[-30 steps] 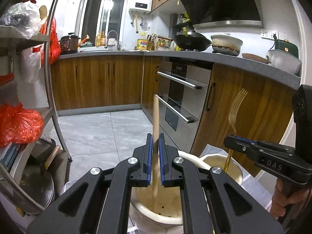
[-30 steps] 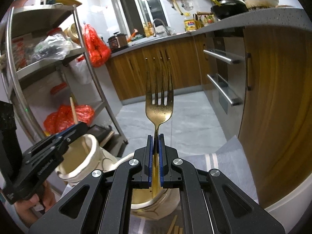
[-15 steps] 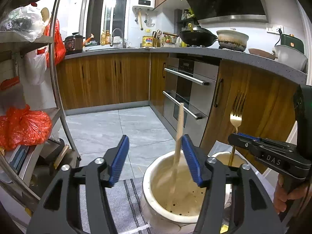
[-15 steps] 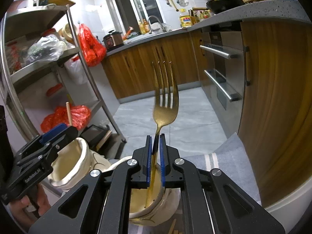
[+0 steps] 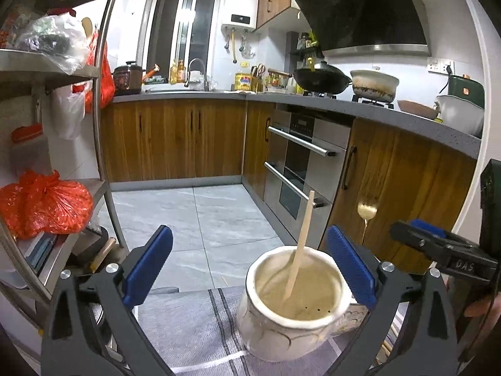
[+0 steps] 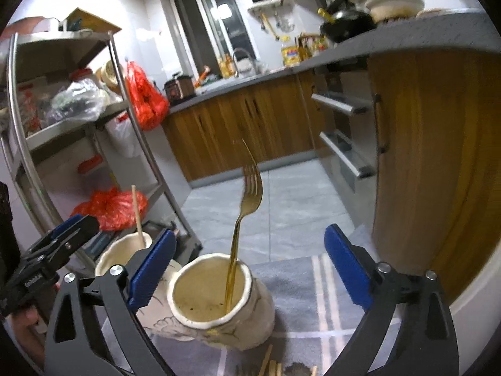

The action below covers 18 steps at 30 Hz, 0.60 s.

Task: Organize utensils
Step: 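Move both open tools back over the utensil pile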

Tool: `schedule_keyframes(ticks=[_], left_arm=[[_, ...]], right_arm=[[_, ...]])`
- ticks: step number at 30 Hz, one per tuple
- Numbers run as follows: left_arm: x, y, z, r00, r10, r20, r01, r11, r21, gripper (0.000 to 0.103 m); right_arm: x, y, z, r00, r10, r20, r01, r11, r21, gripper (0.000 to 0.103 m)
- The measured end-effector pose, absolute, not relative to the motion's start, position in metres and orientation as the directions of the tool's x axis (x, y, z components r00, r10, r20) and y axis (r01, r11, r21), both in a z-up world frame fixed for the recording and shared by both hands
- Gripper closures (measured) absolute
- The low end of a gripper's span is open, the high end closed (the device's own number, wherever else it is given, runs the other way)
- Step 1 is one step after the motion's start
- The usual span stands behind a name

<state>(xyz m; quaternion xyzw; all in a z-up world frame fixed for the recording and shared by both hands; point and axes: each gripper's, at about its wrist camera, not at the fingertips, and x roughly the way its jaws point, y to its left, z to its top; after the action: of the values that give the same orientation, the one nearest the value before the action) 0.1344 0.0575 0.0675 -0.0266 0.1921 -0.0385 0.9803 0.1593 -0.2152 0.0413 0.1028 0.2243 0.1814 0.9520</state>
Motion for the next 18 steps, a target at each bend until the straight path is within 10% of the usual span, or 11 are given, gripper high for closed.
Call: schedule_keyframes(ticks=[18], left_arm=[[0.067,0.057,0.065,0.904,-0.154,-0.399,0.136,0.988,-0.073,0.006]], right_arm=[[0.091,-0.238,0.036,0.875,0.224,-0.43,-0.23,0.972,0.038,0.005]])
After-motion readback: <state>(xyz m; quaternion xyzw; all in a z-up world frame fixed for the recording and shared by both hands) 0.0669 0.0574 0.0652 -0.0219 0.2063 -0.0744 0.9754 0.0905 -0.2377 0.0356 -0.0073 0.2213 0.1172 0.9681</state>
